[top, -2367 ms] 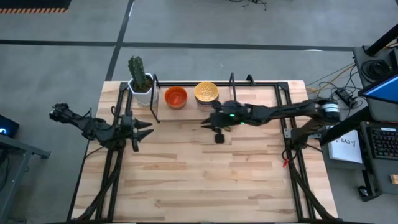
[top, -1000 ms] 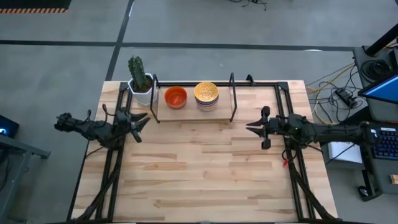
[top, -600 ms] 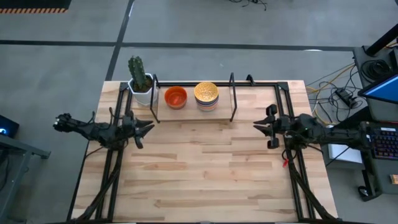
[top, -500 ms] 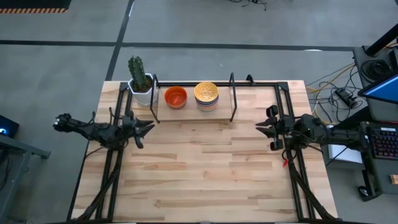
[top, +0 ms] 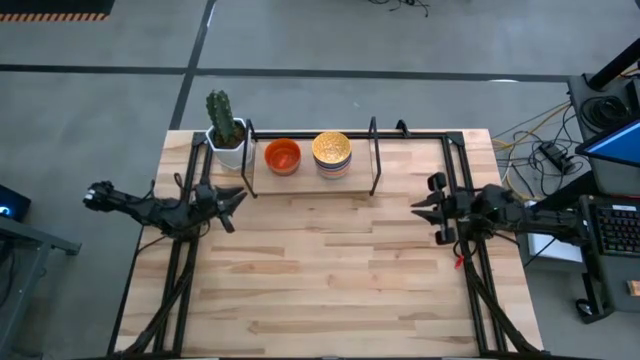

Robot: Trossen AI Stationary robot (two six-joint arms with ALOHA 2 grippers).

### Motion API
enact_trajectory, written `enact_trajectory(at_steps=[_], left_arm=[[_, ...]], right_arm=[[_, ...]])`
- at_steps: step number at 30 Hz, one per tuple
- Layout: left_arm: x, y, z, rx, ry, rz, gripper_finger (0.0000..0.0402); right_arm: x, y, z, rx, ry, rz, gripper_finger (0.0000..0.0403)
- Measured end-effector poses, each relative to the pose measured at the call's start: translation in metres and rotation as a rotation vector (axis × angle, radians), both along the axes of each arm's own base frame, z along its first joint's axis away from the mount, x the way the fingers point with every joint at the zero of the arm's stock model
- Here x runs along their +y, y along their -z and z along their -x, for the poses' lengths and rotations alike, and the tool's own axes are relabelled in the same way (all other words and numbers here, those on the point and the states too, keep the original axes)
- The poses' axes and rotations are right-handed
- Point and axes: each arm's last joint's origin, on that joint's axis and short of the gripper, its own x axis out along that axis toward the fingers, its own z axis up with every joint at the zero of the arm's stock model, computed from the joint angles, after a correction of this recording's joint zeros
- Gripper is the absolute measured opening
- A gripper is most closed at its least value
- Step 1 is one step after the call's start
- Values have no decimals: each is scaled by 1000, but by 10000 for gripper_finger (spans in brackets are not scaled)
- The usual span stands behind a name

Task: Place and stack bowls onto a shelf
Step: Return to Home Position

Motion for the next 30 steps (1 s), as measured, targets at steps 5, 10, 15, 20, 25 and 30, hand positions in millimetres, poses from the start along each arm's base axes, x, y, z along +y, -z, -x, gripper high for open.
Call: enact_trajectory(at_steps=[5,10,15,20,25,30], left_arm=[[0,1,-1,11,0,-3,77],[0,1,-1,17,0,-6,77],[-1,2,-2,21,0,-7,77],[-1,1,-2,20,0,-6,77],[-1,2,-2,21,0,-7,77],[-1,2,-2,22,0,-7,77]], right_arm=[[0,10,-2,99,11,49,52],[0,21,-2,208,14,96,52],[-1,24,-3,234,15,90,52],[0,24,-3,239,9,41,52],[0,24,-3,252,-3,-92,52],[0,24,-3,254,-6,-119,52]])
